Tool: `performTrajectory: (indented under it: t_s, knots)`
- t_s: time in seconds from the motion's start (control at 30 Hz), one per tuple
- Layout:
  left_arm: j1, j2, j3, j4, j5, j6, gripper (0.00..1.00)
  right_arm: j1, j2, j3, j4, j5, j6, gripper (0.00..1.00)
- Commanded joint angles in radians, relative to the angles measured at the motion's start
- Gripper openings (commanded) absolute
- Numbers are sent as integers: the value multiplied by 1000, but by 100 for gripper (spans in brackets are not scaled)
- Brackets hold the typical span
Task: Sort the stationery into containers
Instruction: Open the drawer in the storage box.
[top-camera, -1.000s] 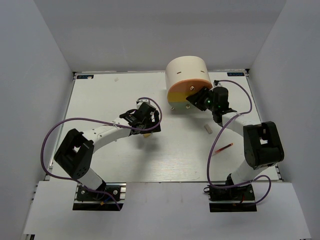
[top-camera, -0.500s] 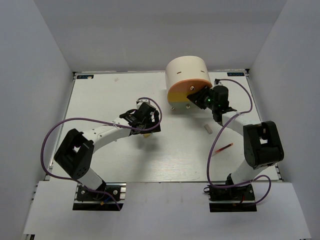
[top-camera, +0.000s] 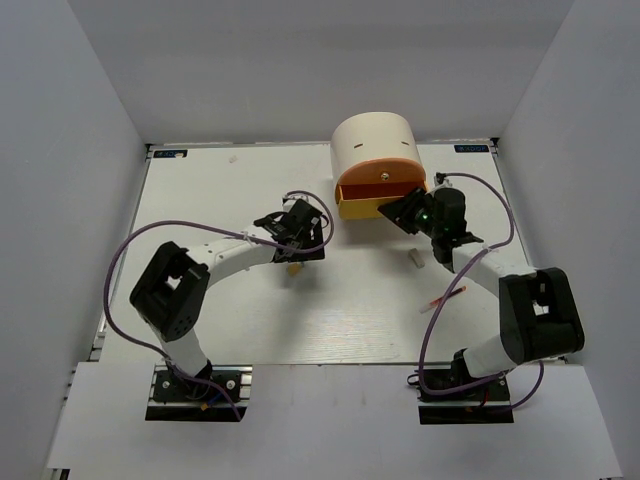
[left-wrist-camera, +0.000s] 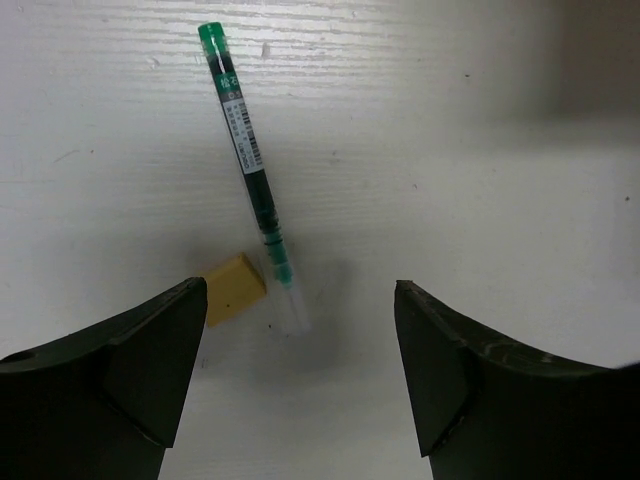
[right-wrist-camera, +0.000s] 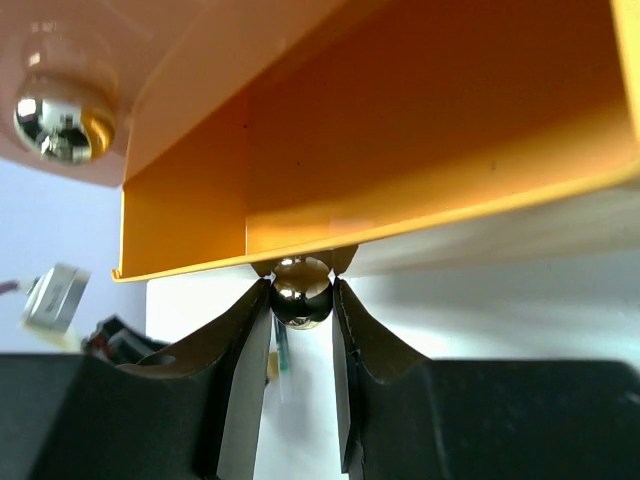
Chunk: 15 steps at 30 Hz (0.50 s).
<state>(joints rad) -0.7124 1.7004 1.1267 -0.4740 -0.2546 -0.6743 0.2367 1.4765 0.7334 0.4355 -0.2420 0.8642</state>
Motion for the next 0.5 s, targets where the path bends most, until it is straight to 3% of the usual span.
performTrajectory:
  t_s: [0.0,0.2,0.47]
  knots:
    - [4,36,70,-29,-58,22,84,-2,-50,-29,-21,-10,12,18]
    - [25,70,79,-43,-118,22,75,-4,-88,-58,-38,-19,16,18]
    - [57,102,79,-5,-109,2,74,-5,-122,-85,-67,-20,25,14]
